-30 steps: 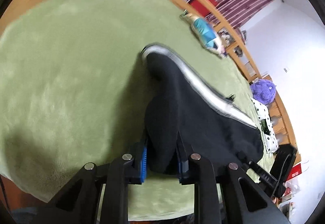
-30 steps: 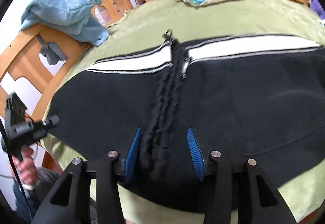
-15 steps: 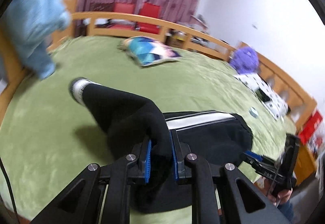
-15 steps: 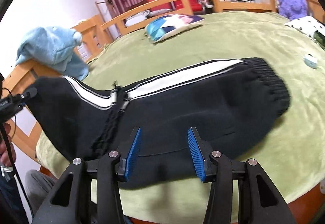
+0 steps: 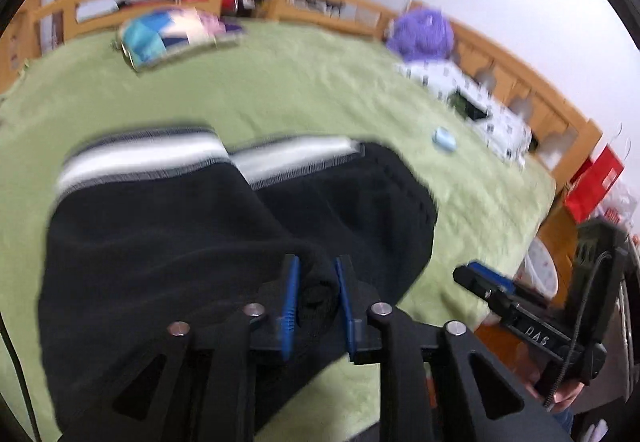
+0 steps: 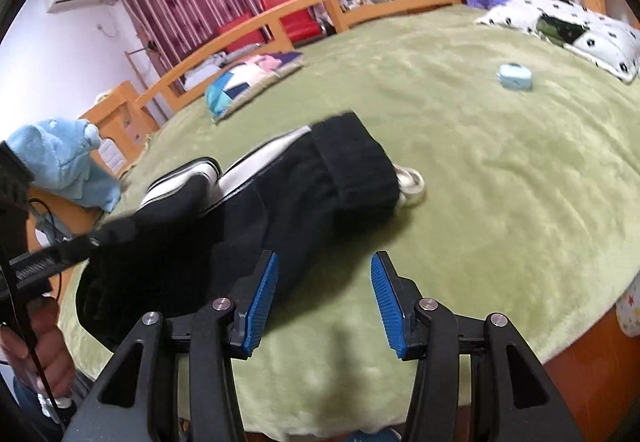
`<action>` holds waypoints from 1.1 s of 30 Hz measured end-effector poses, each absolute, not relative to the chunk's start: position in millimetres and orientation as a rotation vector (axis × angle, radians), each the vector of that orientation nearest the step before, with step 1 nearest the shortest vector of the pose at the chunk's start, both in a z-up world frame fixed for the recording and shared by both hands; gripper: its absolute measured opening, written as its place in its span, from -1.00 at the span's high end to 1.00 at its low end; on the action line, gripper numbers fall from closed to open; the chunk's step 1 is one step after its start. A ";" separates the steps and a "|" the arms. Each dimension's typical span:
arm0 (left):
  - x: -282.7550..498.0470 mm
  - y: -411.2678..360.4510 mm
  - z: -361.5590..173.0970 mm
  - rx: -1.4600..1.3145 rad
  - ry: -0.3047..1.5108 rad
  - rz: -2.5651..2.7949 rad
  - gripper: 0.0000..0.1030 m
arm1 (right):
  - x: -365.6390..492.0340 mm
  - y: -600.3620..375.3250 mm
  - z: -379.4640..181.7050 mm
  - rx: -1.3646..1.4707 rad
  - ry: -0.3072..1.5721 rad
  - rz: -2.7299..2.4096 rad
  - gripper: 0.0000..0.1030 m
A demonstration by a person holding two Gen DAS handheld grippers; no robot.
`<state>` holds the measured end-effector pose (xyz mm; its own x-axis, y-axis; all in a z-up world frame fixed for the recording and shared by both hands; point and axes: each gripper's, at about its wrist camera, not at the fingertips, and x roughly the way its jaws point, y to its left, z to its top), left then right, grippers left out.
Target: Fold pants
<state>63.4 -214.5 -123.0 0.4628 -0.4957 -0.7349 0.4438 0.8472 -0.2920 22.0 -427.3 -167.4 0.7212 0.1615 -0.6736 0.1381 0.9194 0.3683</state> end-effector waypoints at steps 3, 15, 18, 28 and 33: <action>53.5 -210.6 -123.0 -0.058 0.902 -0.562 0.47 | 23.8 -423.4 -171.0 0.408 0.787 0.017 0.06; 48.6 -160.2 -84.9 -0.078 0.823 -0.497 0.16 | 36.3 -365.9 -146.9 0.321 0.778 0.081 0.06; 48.8 -130.5 -75.5 -0.071 0.783 -0.448 -0.23 | 42.8 -350.0 -144.4 0.326 0.789 0.098 0.06; 73.6 1.6 -76.7 -0.202 0.765 -0.146 -0.26 | 95.7 -284.6 -105.5 0.287 0.833 0.210 -0.15; 85.9 20.8 -97.1 -0.201 0.793 -0.089 -0.25 | 124.8 -273.6 -145.8 0.267 0.846 0.122 0.21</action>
